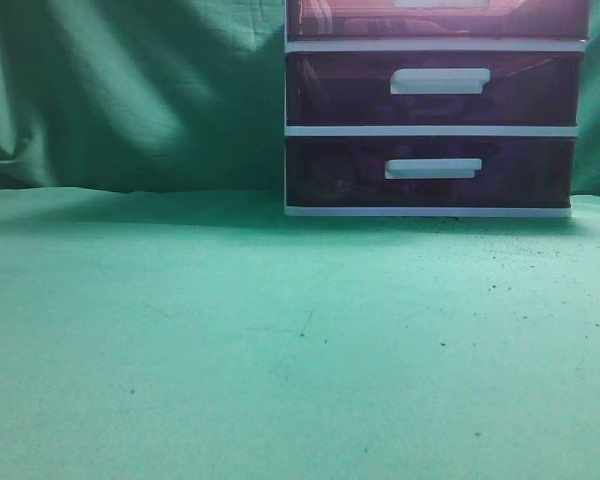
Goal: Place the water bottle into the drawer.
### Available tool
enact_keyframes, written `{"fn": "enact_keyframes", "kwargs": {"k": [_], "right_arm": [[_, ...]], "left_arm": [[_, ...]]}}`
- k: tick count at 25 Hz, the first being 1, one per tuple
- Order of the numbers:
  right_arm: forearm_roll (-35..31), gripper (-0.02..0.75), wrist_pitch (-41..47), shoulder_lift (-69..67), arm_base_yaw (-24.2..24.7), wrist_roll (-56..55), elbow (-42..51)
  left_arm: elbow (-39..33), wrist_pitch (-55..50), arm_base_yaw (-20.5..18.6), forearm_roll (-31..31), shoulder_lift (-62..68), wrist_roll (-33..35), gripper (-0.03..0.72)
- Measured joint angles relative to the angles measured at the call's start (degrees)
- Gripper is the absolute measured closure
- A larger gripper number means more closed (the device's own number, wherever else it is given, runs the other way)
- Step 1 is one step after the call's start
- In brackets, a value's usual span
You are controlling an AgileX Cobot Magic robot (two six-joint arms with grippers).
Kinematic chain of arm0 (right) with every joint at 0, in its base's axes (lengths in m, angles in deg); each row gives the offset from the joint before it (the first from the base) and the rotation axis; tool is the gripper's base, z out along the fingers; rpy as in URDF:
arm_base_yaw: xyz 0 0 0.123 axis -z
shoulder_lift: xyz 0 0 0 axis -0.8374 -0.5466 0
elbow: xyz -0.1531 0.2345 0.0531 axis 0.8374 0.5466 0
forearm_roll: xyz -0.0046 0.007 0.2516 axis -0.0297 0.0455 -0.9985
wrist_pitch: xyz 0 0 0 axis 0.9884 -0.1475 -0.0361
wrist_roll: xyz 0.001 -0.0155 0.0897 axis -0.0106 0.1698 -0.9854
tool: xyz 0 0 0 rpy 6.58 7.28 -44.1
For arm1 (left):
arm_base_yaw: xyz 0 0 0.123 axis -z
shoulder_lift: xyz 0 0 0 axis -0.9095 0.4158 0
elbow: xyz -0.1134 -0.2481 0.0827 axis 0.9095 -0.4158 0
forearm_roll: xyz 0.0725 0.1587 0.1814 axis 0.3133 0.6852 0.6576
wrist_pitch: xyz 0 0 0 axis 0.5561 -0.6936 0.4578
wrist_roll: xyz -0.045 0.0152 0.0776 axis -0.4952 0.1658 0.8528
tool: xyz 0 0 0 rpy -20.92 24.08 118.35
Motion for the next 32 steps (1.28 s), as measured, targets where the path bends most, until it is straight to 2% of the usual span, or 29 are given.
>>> {"fn": "enact_keyframes", "kwargs": {"k": [7,19,23,26,32], "right_arm": [[-1.4,0.738,0.0,1.6,0.0,0.1,3.0],[-1.4,0.738,-0.1,1.6,0.0,0.1,3.2],[3.5,0.738,-0.6,2.3,0.6,0.8,4.5],[6.7,0.738,-0.8,4.4,5.0,-2.6,7.6],[8.1,0.738,-1.1,9.7,25.2,-5.3,14.8]], "left_arm": [[-5.0,1.2,0.0,2.5,0.0,-0.6,0.624],[-5.1,1.3,0.0,2.9,0.0,-0.7,0.624],[-5.1,1.3,0.0,2.9,0.0,-0.7,0.624],[-5.1,1.4,0.0,2.9,0.0,-0.7,0.624],[-5.1,1.4,0.0,2.9,0.0,-0.7,0.624]]}}
